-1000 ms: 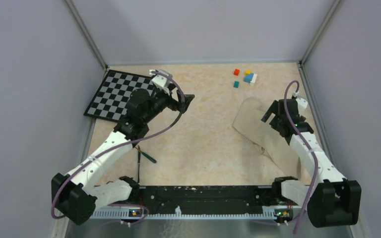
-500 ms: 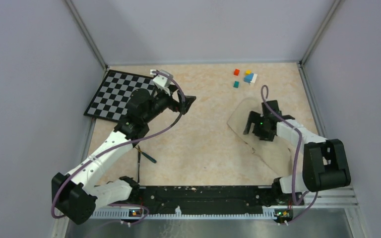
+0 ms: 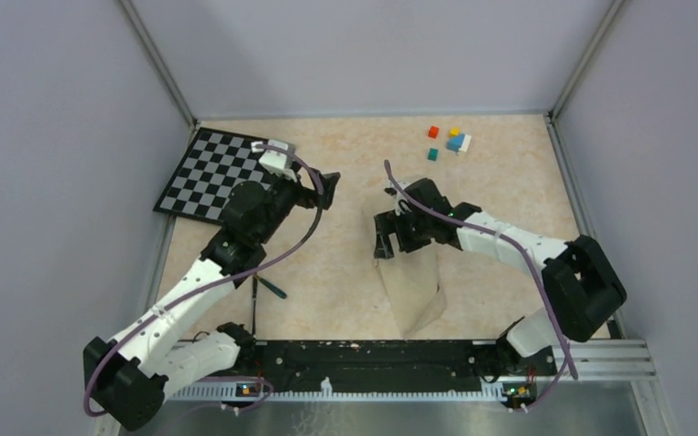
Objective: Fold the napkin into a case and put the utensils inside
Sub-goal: Move the crumpled napkin to the center of the board, then rotate the crumpled napkin at the center of the board.
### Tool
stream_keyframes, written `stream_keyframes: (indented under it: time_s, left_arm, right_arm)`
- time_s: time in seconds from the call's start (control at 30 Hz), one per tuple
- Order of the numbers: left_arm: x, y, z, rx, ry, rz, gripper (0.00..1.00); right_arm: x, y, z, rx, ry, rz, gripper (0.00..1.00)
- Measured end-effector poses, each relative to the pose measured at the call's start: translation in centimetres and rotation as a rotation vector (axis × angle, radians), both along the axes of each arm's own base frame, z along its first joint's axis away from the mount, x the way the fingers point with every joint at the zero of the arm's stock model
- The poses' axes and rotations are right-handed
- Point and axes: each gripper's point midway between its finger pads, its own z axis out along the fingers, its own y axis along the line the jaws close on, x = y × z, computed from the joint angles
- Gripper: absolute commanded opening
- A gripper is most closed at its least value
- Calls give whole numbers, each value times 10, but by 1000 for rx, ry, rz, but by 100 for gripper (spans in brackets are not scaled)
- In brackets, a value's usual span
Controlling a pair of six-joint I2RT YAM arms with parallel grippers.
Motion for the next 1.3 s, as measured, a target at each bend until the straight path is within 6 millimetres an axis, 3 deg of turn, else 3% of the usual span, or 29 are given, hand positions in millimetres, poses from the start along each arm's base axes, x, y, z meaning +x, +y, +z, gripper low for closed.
stream_keyframes:
  time_s: [0.1, 0.23, 0.4, 0.57, 0.67, 0.77, 0.87, 1.0, 1.13, 1.2, 1.3]
  left_arm:
    - [1, 12, 5, -53, 23, 75, 99]
    - [-1, 6, -20, -113, 187, 80, 98]
    - [-3, -25, -103, -112, 518, 18, 98]
    - [1, -58, -198, -76, 839, -12, 94]
    - [15, -81, -236, -82, 977, -21, 87]
    - [27, -94, -259, -111, 1044, -6, 83]
    - [37, -100, -266, -141, 1056, 18, 81]
    - [50, -103, -267, -165, 1040, 58, 76]
    - [62, -109, -270, -193, 1022, 71, 64]
    - [69, -114, -270, -210, 1009, 71, 56]
    - [76, -115, -274, -222, 993, 80, 32]
  right_arm:
    - [4, -24, 8, -74, -18, -140, 85]
    - [-3, -76, 16, -216, -5, -411, 82]
    - [-44, -117, 2, -235, 79, -604, 76]
    - [-84, -132, -21, -175, 162, -651, 75]
    - [-103, -130, -38, -159, 239, -638, 74]
    - [-119, -129, -54, -158, 294, -615, 69]
    - [-133, -126, -62, -143, 333, -589, 63]
    - [-135, -118, -63, -105, 334, -568, 51]
    - [-133, -113, -65, -72, 338, -575, 43]
    - [-131, -110, -66, -57, 335, -585, 35]
    - [-128, -110, -67, -51, 325, -598, 14]
